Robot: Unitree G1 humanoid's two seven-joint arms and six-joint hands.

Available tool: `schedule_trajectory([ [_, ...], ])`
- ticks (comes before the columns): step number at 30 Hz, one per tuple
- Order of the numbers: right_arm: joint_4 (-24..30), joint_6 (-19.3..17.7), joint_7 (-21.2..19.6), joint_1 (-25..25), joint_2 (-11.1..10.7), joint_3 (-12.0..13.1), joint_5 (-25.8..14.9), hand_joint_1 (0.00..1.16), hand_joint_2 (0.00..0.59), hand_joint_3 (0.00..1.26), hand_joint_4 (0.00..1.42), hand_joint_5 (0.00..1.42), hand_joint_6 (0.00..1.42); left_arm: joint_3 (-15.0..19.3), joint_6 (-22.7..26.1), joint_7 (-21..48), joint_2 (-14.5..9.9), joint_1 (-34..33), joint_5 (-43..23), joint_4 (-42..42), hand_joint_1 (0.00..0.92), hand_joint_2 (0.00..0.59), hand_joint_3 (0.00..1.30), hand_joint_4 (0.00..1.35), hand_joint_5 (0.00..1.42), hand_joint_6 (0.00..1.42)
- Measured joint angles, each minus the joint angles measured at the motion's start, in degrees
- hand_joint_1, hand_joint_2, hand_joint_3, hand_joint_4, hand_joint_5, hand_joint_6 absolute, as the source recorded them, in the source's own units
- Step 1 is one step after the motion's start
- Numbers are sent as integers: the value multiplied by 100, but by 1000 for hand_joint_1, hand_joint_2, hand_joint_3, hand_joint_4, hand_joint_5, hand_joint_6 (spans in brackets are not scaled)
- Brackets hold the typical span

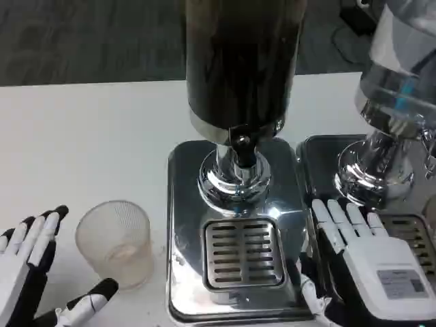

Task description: Grasp the cup under the faucet to collect the drink, then remove the cup.

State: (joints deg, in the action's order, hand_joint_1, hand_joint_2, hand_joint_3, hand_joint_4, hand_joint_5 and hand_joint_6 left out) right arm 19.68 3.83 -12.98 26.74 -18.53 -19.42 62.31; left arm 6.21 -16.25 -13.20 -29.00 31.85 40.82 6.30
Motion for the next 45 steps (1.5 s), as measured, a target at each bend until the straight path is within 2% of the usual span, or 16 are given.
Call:
schedule_trajectory([
  [15, -35, 0, 63, -104, 5, -4, -1, 376, 567, 0, 0, 0, 0, -3, -226, -174, 2, -55, -38, -174, 0, 78, 0, 0, 0, 0],
  [21, -126, 64, 100, -198, 59, -104, 35, 373, 564, 15, 0, 0, 0, 7, -364, -324, 0, -118, -185, -471, 0, 74, 0, 0, 0, 0],
  [29, -144, 244, 96, -230, 211, -166, 143, 370, 563, 39, 0, 0, 0, 138, -1079, -881, -20, -511, -469, -1219, 0, 45, 0, 0, 0, 0],
  [30, -154, 271, 83, -231, 240, -183, 155, 370, 563, 40, 0, 0, 0, 144, -1288, -903, -42, -615, -610, -1418, 0, 43, 0, 0, 0, 0],
  [33, -219, 351, -22, -235, 323, -239, 233, 369, 563, 43, 0, 0, 0, 140, -1657, -896, -78, -853, -912, -1877, 0, 40, 0, 0, 0, 0],
  [38, -377, 483, -176, -251, 528, -407, 338, 369, 563, 50, 0, 0, 0, 60, -1999, -567, -169, -1334, -1390, -2643, 0, 42, 0, 0, 13, 0],
  [45, -509, 636, -314, -316, 681, -525, 374, 368, 560, 56, 0, 0, 0, -16, -2497, -537, -235, -1686, -1467, -3099, 0, 35, 52, 2, 44, 0],
])
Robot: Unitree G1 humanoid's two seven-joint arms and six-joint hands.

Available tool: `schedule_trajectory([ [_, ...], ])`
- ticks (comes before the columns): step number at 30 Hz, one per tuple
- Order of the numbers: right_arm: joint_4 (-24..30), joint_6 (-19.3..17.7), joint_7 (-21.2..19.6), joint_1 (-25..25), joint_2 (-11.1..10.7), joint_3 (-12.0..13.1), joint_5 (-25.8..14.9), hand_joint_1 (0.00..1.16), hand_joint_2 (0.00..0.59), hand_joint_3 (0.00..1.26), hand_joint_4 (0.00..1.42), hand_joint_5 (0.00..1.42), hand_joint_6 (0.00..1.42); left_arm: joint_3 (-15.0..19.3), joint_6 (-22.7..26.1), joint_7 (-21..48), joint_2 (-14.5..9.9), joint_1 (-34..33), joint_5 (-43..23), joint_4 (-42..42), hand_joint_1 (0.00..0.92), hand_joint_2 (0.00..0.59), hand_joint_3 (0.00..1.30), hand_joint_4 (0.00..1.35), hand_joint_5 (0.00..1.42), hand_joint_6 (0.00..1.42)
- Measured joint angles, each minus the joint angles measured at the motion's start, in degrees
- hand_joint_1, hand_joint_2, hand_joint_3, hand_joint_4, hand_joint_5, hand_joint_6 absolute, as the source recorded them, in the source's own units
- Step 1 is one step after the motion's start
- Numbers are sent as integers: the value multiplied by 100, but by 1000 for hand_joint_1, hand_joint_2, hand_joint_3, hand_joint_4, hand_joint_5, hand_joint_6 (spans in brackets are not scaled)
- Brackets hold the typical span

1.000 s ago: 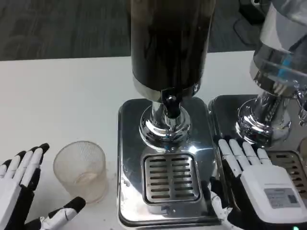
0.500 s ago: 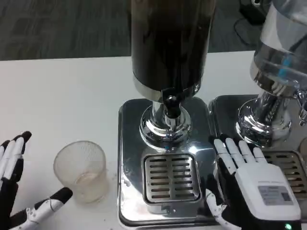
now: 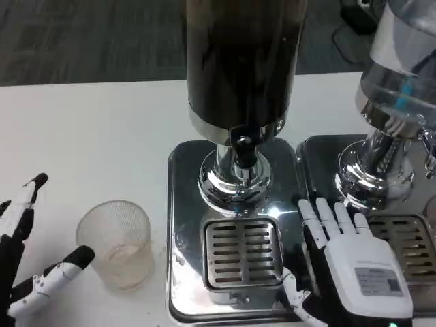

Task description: Grasp the cup under the faucet to collect the drink, then remove the cup.

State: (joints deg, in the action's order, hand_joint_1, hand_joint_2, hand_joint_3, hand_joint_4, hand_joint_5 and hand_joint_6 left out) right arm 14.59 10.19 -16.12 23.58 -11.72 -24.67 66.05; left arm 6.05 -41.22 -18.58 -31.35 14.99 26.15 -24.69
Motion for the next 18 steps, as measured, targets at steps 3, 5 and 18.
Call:
schedule_trajectory([
  [3, -72, 32, -8, -38, 11, -30, 0, 367, 559, 60, 0, 0, 0, -106, -263, 189, -150, -177, -60, -196, 0, 18, 5, 0, 0, 0],
  [5, -73, 54, -10, -76, 19, -42, 0, 367, 559, 61, 0, 0, 0, -216, -384, 384, -227, -285, -103, -314, 0, 6, 0, 0, 0, 0],
  [18, -96, 82, -3, -240, -25, -6, -74, 370, 559, 64, 0, 0, 0, -510, -572, 862, -223, -524, -133, -776, 114, 26, 0, 0, 0, 0],
])
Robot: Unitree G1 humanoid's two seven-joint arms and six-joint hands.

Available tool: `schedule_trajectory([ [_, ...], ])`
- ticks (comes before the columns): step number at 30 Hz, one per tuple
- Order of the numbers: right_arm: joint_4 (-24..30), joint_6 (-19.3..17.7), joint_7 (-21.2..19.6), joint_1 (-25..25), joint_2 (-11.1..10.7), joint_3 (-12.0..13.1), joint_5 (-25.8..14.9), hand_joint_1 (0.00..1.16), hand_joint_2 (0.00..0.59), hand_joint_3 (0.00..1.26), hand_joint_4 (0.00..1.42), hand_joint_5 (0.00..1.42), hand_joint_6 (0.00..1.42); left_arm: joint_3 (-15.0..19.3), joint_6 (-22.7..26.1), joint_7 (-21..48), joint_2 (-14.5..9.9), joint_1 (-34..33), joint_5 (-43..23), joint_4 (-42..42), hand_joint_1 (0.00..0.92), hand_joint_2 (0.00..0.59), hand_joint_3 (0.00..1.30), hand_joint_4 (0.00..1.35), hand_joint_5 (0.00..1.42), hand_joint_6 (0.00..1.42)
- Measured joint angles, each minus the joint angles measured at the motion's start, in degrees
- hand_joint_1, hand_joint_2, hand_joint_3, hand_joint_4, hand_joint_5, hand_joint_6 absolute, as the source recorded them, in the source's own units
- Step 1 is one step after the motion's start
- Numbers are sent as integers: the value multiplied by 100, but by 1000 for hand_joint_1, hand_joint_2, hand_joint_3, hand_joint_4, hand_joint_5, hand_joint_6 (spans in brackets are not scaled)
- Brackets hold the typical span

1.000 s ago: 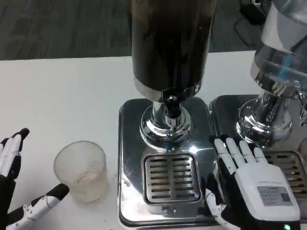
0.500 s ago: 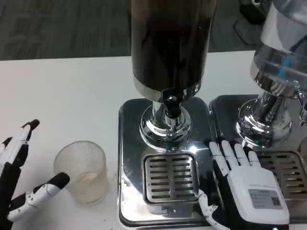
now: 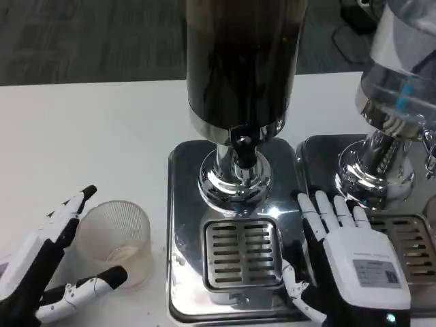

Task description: Grasp the cup under the faucet to collect the drink, then remove the cup.

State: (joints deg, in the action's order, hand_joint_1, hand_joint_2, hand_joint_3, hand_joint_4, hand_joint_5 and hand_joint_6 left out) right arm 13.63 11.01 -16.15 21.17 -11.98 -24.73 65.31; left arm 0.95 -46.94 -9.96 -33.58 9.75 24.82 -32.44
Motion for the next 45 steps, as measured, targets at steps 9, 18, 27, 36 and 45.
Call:
schedule_trajectory([
  [9, -45, -1, 87, -191, -63, 41, -79, 378, 554, 64, 0, 0, 0, -214, 1, -178, 165, -183, 79, -335, 179, 49, 0, 0, 0, 0],
  [18, 32, 4, 219, -206, -227, 153, -140, 383, 550, 73, 0, 0, 0, -459, -219, -870, 548, -567, 280, -1096, 229, 66, 0, 0, 0, 0],
  [27, 44, -4, 316, -196, -387, 242, -211, 388, 549, 92, 0, 0, 0, -765, -331, -1140, 719, -1002, 314, -1706, 255, 71, 0, 0, 0, 0],
  [36, 173, -14, 435, -197, -444, 327, -272, 391, 549, 105, 0, 0, 0, -876, -530, -1292, 821, -1153, 273, -1986, 282, 83, 0, 0, 91, 13],
  [45, 260, -32, 579, -196, -542, 399, -323, 393, 549, 128, 0, 0, 0, -890, -602, -1455, 980, -1220, 275, -2049, 318, 88, 0, 0, 141, 78],
])
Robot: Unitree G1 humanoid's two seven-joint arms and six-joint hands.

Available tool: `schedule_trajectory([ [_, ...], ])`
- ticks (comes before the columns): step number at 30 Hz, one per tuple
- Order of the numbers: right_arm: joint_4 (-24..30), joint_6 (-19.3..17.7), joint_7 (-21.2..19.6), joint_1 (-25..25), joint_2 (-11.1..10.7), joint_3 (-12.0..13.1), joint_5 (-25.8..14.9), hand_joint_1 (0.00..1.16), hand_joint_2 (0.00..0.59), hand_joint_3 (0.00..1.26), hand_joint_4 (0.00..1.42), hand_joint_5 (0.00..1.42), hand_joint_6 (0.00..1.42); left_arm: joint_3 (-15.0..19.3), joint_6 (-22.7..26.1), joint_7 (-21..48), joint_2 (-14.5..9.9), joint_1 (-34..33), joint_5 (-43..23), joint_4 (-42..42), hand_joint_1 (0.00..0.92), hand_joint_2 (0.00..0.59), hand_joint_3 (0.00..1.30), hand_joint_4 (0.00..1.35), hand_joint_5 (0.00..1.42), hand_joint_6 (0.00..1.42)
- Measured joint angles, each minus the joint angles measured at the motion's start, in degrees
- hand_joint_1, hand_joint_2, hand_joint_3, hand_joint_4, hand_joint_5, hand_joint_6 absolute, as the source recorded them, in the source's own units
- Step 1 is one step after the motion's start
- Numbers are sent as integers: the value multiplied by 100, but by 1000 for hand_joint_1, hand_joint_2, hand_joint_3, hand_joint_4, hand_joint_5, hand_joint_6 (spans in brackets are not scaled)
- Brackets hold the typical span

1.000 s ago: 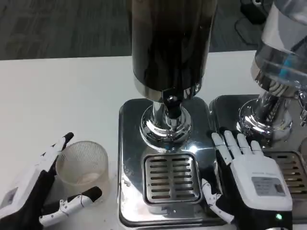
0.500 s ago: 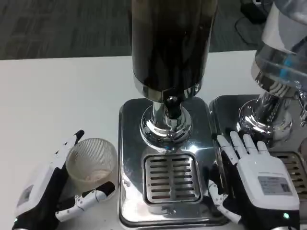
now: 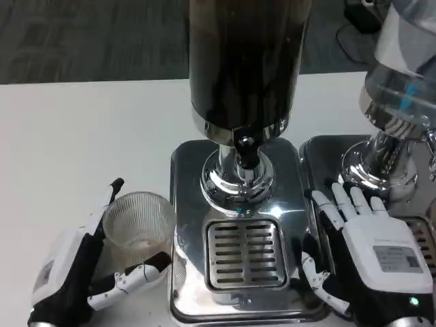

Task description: Grasp the cup under the faucet to collect the drink, then remove the cup.

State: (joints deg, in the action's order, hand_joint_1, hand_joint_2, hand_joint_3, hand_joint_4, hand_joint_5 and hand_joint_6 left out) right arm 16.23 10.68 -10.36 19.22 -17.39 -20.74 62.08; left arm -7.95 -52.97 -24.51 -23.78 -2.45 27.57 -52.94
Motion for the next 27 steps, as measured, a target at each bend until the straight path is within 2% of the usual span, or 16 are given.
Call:
schedule_trajectory([
  [7, 5, -4, 4, 7, -16, 13, -40, 393, 549, 138, 0, 0, 0, -36, -68, -3, 27, -101, 0, -75, 379, 100, 0, 0, 179, 105],
  [11, 5, -4, 4, 8, -14, 13, -49, 394, 549, 141, 0, 0, 0, -89, -108, -4, 27, -173, 3, -80, 385, 101, 0, 0, 235, 162],
  [18, 5, -4, 44, 7, -3, 8, -64, 394, 549, 151, 0, 0, 0, -156, -111, -156, 20, -177, 49, -79, 413, 116, 31, 54, 300, 226],
  [27, 5, -33, 87, 2, -11, 11, -105, 390, 541, 165, 0, 0, 12, -200, -118, -524, 11, -116, 277, 2, 516, 142, 114, 141, 388, 299],
])
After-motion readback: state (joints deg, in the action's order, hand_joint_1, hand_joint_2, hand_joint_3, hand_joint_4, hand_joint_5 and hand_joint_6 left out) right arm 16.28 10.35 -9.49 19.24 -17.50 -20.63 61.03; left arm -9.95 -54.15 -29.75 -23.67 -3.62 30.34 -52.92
